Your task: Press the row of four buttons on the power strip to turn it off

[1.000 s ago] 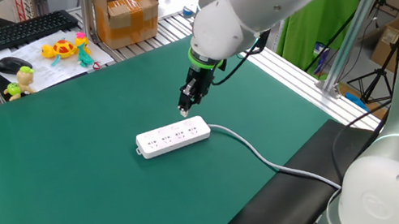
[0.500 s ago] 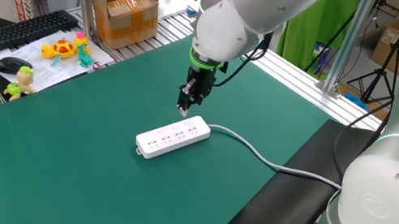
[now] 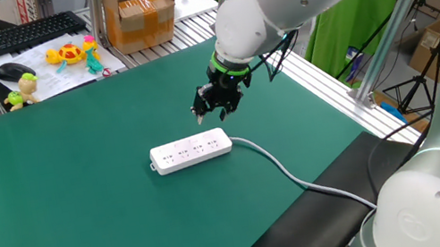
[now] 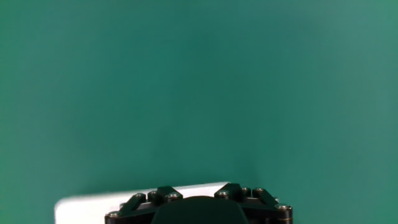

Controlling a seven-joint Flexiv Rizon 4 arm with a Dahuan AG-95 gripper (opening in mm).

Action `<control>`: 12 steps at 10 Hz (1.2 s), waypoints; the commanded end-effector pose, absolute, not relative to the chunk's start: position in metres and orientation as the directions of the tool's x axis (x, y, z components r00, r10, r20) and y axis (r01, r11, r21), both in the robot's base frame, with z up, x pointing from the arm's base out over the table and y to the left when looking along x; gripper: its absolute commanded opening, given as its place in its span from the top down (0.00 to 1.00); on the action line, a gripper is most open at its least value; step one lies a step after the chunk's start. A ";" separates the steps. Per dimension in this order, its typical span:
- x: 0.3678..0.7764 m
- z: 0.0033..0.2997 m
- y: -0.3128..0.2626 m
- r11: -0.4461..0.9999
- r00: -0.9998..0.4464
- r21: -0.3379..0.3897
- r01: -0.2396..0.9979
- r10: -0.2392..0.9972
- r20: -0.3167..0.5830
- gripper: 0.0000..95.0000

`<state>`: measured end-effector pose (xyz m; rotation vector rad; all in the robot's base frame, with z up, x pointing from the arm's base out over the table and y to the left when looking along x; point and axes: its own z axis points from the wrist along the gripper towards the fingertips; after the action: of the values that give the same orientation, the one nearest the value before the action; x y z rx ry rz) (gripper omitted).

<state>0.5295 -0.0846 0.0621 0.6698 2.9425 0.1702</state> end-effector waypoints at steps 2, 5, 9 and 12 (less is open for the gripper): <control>0.512 0.059 -0.060 0.271 -0.286 0.218 0.938 0.957 0.043 0.40; 0.512 0.062 -0.032 0.189 -0.200 0.253 0.949 0.980 0.019 0.60; 0.523 0.058 -0.025 0.166 -0.179 0.235 0.958 0.983 0.031 0.60; 0.527 0.061 -0.039 0.240 -0.260 0.201 0.950 0.962 0.081 0.40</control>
<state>0.5261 -0.0376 0.0595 1.9474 2.3024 0.2925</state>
